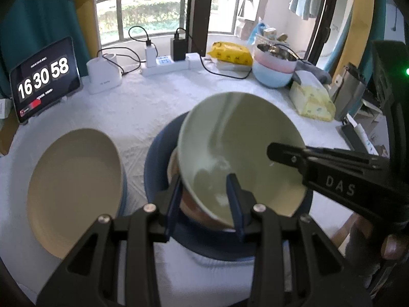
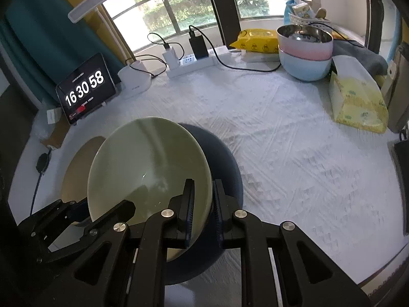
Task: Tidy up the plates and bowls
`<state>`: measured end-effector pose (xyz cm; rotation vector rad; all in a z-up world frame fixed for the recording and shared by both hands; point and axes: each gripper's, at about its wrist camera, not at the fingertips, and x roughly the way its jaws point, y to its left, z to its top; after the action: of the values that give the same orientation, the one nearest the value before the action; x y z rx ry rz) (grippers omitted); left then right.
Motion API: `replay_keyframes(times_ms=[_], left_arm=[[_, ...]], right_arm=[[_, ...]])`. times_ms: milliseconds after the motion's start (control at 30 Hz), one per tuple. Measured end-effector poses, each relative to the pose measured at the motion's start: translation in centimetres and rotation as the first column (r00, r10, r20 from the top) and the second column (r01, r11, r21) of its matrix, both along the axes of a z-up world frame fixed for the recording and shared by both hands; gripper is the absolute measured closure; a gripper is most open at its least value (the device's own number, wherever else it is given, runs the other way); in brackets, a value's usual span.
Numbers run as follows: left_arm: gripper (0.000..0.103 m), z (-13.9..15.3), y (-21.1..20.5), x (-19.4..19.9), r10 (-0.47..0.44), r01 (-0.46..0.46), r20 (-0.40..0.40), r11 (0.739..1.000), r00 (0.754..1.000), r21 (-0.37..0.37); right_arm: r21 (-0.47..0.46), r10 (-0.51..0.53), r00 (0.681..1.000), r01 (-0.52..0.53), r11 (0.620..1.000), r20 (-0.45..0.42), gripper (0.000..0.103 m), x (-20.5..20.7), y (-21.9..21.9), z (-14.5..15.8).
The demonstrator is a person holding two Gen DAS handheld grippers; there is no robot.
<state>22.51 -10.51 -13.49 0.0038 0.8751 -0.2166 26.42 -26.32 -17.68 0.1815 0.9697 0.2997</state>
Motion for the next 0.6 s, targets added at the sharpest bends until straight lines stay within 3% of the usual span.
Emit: replay_keyframes(times_ms=[233, 600], left_arm=[[0.067, -0.57, 0.15, -0.05, 0.010, -0.010, -0.023, 1.000, 1.000, 0.007], [0.066, -0.44, 0.30, -0.45, 0.008, -0.008, 0.011, 0.999, 1.000, 0.043]], right_arm=[[-0.023, 0.014, 1.000, -0.014, 1.000, -0.008, 0.087, -0.29, 0.56, -0.45], [-0.039, 0.007, 1.000, -0.007, 0.999, 0.002, 0.084, -0.57, 0.81, -0.43]])
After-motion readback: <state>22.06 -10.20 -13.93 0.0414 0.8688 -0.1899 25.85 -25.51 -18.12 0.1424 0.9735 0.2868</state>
